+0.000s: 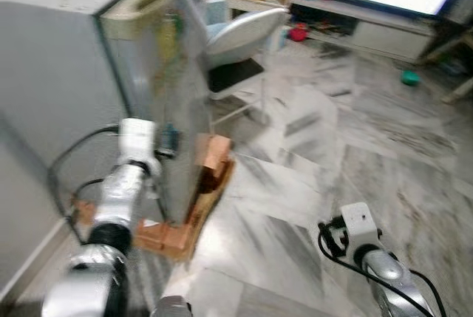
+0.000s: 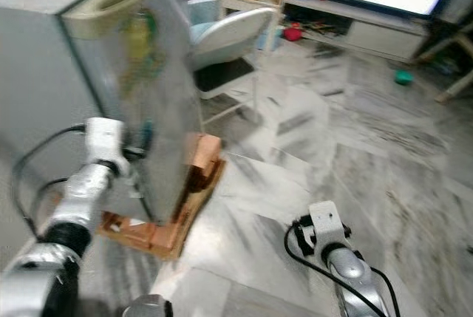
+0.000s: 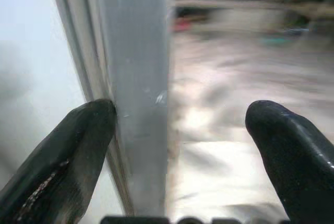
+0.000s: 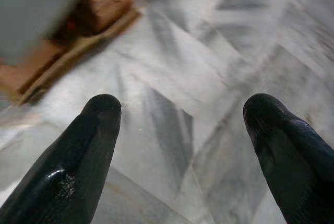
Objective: Restocking fridge
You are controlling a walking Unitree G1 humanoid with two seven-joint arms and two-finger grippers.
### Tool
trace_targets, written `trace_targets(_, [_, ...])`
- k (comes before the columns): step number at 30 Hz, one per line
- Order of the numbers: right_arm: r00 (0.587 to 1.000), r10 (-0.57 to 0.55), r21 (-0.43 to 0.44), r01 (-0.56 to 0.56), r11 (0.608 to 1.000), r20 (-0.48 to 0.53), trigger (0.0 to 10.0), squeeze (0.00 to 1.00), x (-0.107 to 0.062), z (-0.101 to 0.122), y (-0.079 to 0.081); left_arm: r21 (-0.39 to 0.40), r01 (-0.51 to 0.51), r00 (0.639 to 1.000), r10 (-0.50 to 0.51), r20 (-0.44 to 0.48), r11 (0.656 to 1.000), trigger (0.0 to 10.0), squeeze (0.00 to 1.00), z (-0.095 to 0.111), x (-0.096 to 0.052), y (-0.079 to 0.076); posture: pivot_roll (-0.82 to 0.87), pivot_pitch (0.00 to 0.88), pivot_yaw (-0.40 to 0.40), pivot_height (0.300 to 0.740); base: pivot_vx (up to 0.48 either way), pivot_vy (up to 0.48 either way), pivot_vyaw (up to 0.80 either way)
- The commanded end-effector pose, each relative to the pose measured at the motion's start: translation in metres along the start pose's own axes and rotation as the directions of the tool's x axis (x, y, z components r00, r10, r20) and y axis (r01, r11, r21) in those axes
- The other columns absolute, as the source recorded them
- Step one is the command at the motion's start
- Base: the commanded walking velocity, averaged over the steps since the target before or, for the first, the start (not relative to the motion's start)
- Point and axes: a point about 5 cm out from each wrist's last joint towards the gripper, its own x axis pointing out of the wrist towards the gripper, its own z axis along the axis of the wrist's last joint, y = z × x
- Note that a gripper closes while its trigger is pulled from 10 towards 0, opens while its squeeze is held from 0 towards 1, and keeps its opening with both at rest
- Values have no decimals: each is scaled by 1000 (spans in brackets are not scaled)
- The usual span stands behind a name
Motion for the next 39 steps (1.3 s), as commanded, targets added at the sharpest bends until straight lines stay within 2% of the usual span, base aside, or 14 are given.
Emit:
trace_targets(1, [1000,5,-3,-5,1000,1,10000,0,1,2,-1,108,261,949,-275,151,959,10000,0,48,24,-49,-40,0,-96,740,0,0,0])
trace_targets(3, [1000,5,0,-5,1000,1,10000,0,1,2,0,110,283,939,-299,171,953,10000,0,53,25,-57,-42,0,-94,740,0,0,0])
trace_targets(4, [1000,4,2,-4,1000,1,10000,0,1,2,1,114,255,946,-272,177,960,10000,0,54,27,-53,-44,0,-92,740,0,0,0])
trace_targets(6, [1000,1,5,-1,1000,5,10000,0,0,1,1,100,127,979,-141,144,987,10000,0,45,28,-27,-45,0,-90,740,0,0,0])
trace_targets(7, [1000,1,5,-1,1000,5,10000,0,0,1,1,100,127,979,-141,144,987,10000,0,45,28,-27,-45,0,-90,740,0,0,0])
trace_targets(11, [1000,3,8,-3,1000,8,10000,0,1,2,2,86,-3,996,-5,88,996,10000,0,36,12,7,-39,0,-90,740,0,0,0])
trace_targets(12, [1000,3,7,-3,1000,19,10000,0,1,3,2,88,-44,997,37,71,995,10000,0,34,4,18,-35,0,-89,740,0,0,0])
trace_targets(15, [999,-3,2,3,1000,49,10000,0,1,7,2,98,-104,994,99,49,990,10000,0,25,-9,33,-32,0,-82,740,0,0,0])
trace_targets(17, [994,-33,5,33,999,106,10000,0,1,15,0,72,-167,986,165,33,983,10000,0,14,-22,43,-31,0,-76,740,0,0,0])
trace_targets(22, [987,-42,17,40,999,158,10000,0,1,24,0,79,-209,978,210,-4,975,10000,0,-3,-41,47,-24,0,-65,740,54,-370,0])
trace_targets(24, [983,-44,16,41,999,177,10000,0,0,28,0,139,-220,973,228,-41,965,10000,0,-10,-51,47,-3,0,-71,740,317,-354,0])
trace_targets(27, [975,-73,34,67,997,209,10000,0,-1,35,-4,190,-200,975,214,-59,961,10000,0,-11,-71,48,22,0,-67,740,329,-345,0])
trace_targets(33, [960,-105,69,90,994,259,10000,0,-2,44,-7,217,-257,954,283,-99,942,10000,0,-15,-92,59,21,20,-58,740,324,-351,0])
trace_targets(39, [954,-113,108,86,990,279,10000,0,-5,46,-4,183,-298,940,321,-113,937,10000,0,-22,-94,51,-4,11,-84,740,324,-351,0])
